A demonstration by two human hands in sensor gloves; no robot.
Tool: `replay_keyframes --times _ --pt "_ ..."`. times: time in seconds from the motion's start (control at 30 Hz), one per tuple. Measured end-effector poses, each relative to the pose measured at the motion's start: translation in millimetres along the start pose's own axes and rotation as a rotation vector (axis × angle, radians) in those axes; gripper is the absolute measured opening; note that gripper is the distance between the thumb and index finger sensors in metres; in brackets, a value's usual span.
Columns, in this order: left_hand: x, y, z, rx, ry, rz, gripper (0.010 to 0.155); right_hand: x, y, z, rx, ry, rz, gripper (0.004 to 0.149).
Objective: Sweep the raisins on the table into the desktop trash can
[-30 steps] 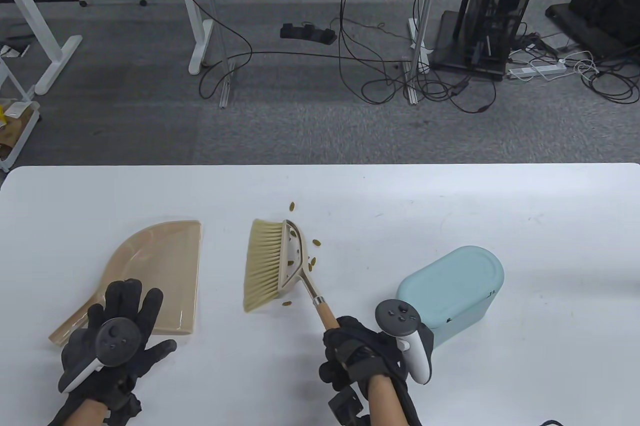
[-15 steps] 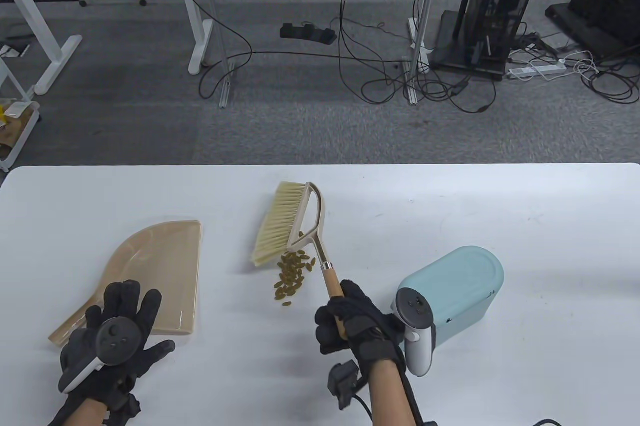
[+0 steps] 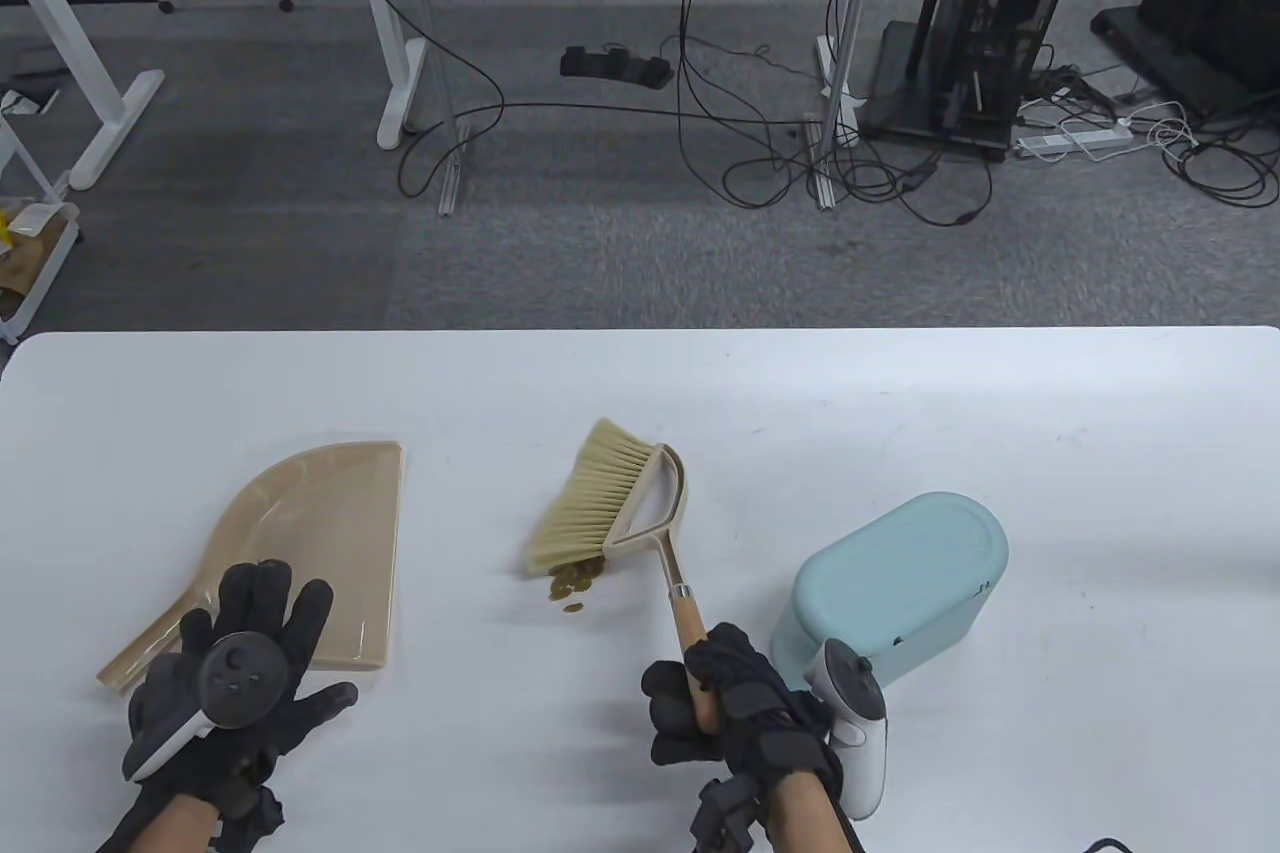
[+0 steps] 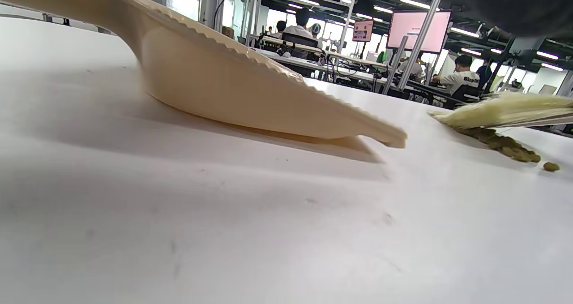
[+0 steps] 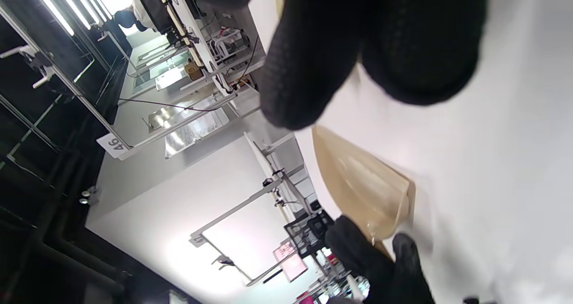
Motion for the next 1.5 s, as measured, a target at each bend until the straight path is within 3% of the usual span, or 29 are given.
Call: replay_keyframes --times 0.1,0.27,0.43,0.6,0.8,0.97,1.03,1.13,1.27,1.37,1.5 --pt "0.8 1.9 1.6 -0.010 -0.002 0.002 0.093 3.0 12.6 6.9 -0.022 0.039 0.003 0.081" --pt "-0.1 2.5 10.7 -0.046 0.035 0.001 0.093 13.0 13.3 -6.4 0.059 0.197 -0.012 0.083" --pt "1.5 2.1 17.2 -0.076 0.049 0.015 0.093 29.2 8.6 -14.6 0.033 0.364 -0.123 0.076" --pt "2.4 1.3 17.4 -0.082 0.043 0.012 0.093 56.2 14.6 -23.9 0.009 0.619 0.140 0.068" --pt "1.0 0.2 25.6 -0.124 0.053 -0.018 0.098 70.0 16.2 -33.7 0.085 0.656 0.220 0.067" --pt "-13.3 4.0 38.0 -0.256 0.065 -0.133 0.102 64.2 10.7 -33.0 0.163 0.506 0.124 0.069" --pt "-25.6 6.4 48.5 -0.311 0.121 -0.191 0.105 59.0 11.4 -36.5 0.196 0.489 0.109 0.069" --pt "-37.4 6.0 74.4 -0.344 0.342 -0.244 0.108 51.5 11.8 -45.3 0.248 0.475 0.074 0.070" --pt "-34.4 -0.3 108.6 -0.460 0.422 -0.168 0.107 47.0 12.4 -57.3 0.284 0.507 0.088 0.069" --pt "-18.7 -12.6 121.6 -0.538 0.377 0.073 0.106 46.9 11.1 -64.4 0.288 0.504 0.101 0.069" --pt "-15.6 -23.7 125.3 -0.628 0.349 0.023 0.097 49.7 9.8 -68.3 0.291 0.489 0.110 0.069"
Point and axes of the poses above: the tracker on the back of each hand, its own z axis roughly to the little-finger side, its own y axis roughly from the fingertips to the wrist, x = y × z, the point moved 3 cm from there along -y, roughly from the wrist to the fingertips, and after that the axes turned 6 degrees about -x, right-handed, at the moved point
